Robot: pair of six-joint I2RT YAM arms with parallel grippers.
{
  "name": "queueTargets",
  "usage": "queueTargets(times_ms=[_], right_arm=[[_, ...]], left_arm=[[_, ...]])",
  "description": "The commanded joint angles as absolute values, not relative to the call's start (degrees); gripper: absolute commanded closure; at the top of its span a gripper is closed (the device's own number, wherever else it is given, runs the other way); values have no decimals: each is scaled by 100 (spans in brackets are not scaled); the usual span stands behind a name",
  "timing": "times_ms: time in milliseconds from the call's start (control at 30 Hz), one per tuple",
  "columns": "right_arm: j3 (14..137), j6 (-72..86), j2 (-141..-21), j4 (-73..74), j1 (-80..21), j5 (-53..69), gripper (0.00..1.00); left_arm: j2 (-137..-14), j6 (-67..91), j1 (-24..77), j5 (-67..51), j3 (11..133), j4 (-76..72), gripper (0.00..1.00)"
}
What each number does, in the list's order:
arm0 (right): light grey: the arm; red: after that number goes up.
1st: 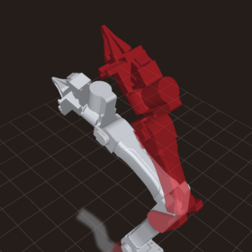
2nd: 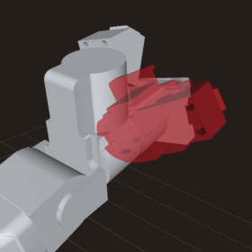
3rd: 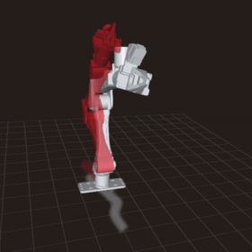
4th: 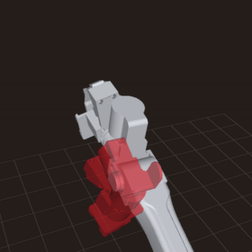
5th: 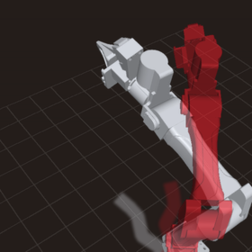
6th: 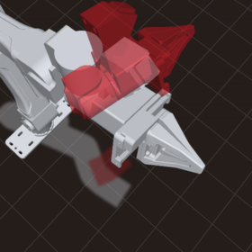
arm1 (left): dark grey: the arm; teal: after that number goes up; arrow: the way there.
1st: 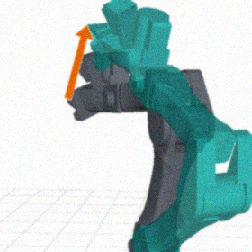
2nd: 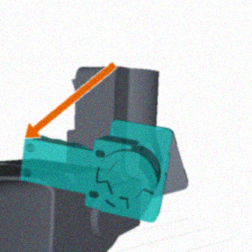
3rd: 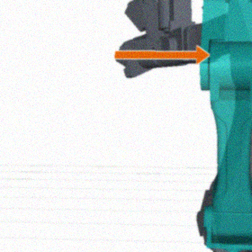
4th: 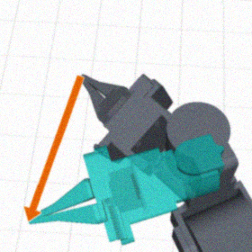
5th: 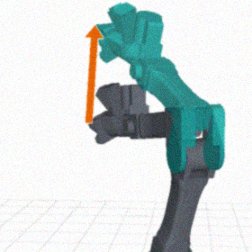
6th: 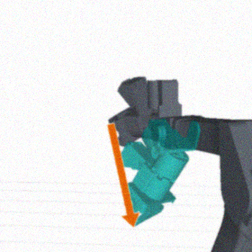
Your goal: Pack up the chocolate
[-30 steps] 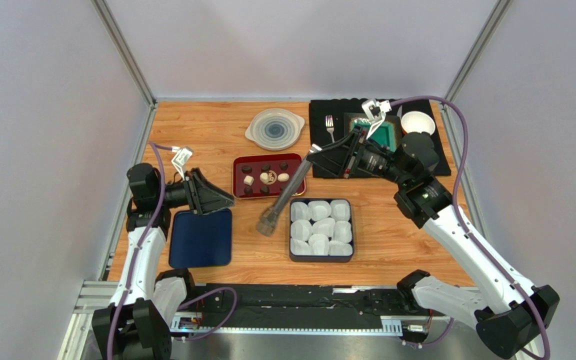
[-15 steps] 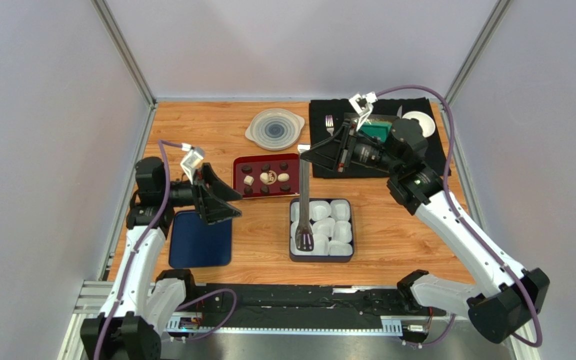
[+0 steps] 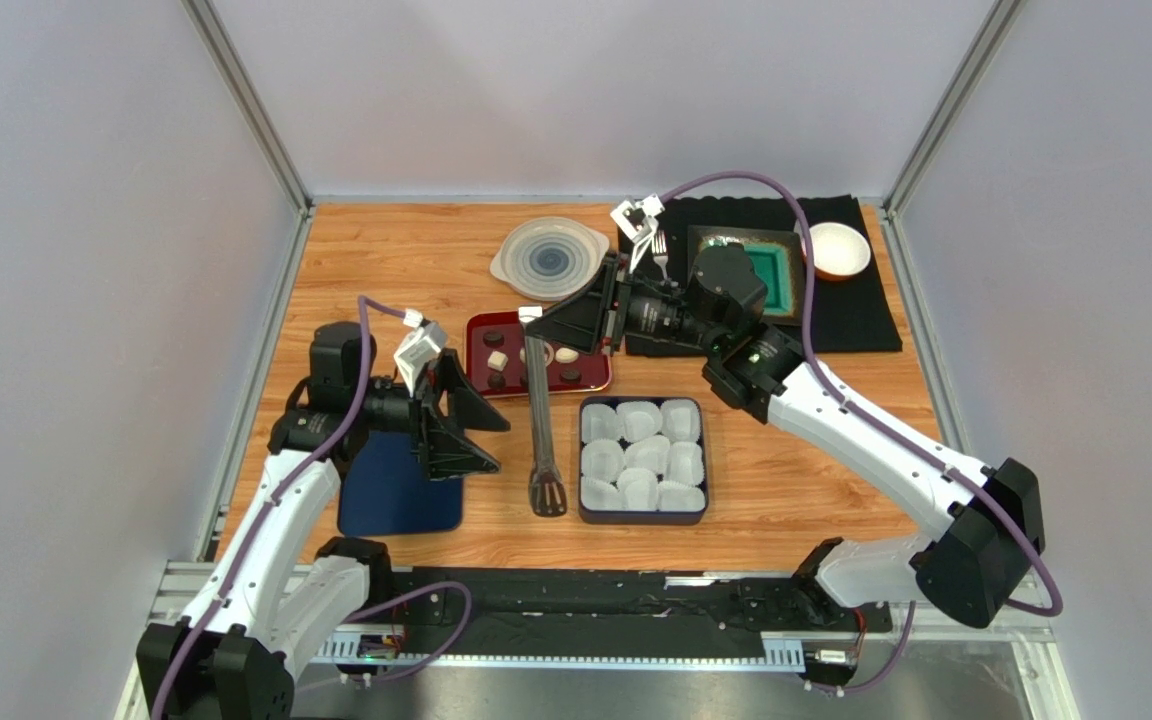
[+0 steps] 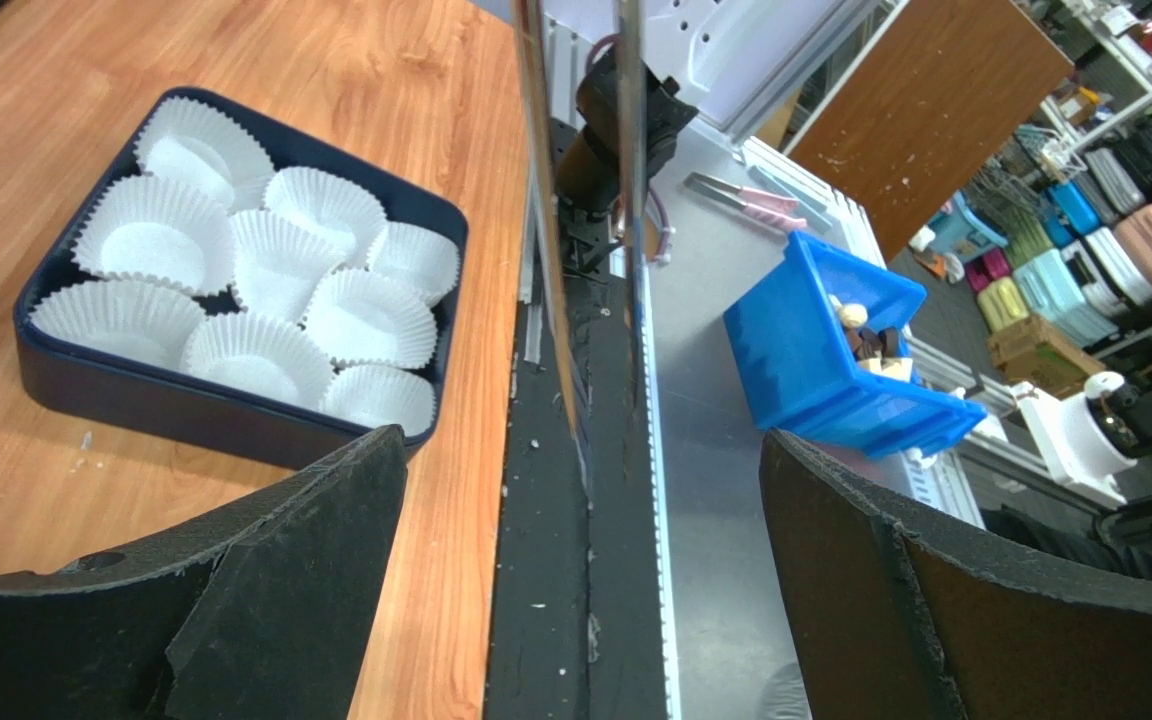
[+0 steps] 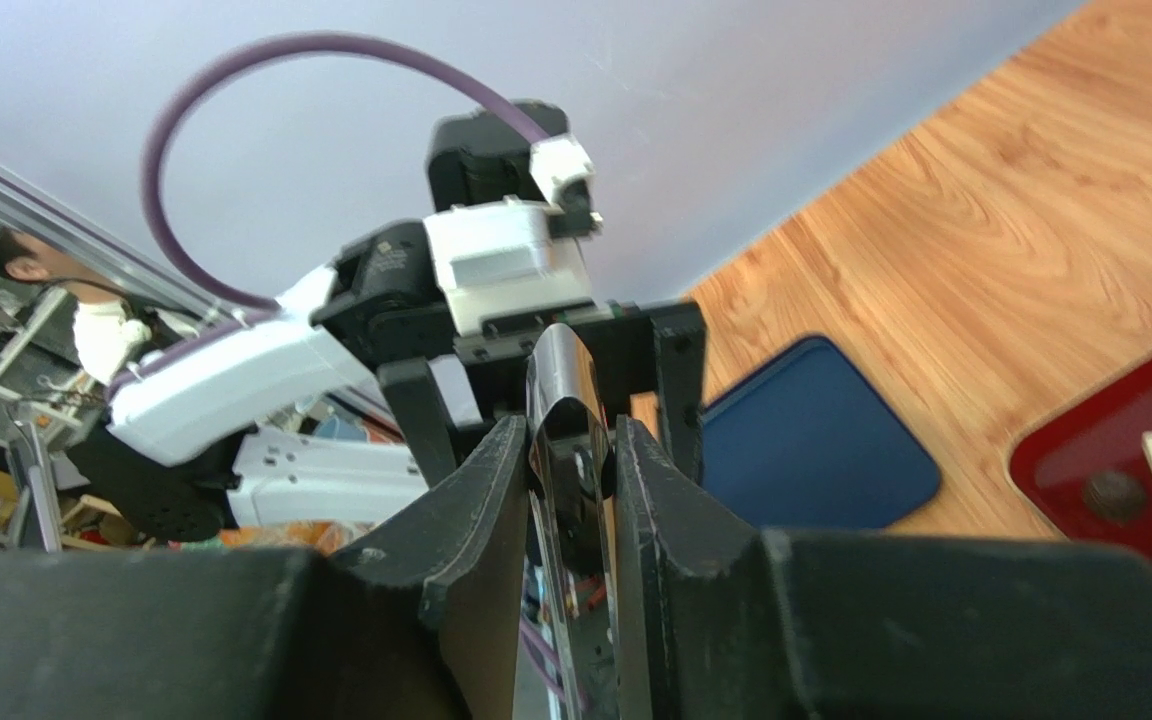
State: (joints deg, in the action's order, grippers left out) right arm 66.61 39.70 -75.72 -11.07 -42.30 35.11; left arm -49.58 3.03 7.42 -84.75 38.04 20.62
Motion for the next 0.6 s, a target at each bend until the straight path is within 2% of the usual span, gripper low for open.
queueTargets(times_ms=[0, 167, 400, 567], right_arm=[[6724, 4333, -7690, -2451, -4491, 2867, 100], [6460, 4509, -7752, -3260, -4675, 2269, 100], [6513, 4272, -7752, -3322, -4834, 1469, 100], [6443, 4166, -7603, -3322, -4843, 1134, 100]], left_arm=[[-4913, -44, 765, -8561, 3841, 1995, 4], [-4887, -44, 765, -8551, 3832, 2039, 4], [-4843, -517, 765, -8859, 3885, 2653, 4], [-4781, -1177, 765, -8921, 3823, 3410, 11]])
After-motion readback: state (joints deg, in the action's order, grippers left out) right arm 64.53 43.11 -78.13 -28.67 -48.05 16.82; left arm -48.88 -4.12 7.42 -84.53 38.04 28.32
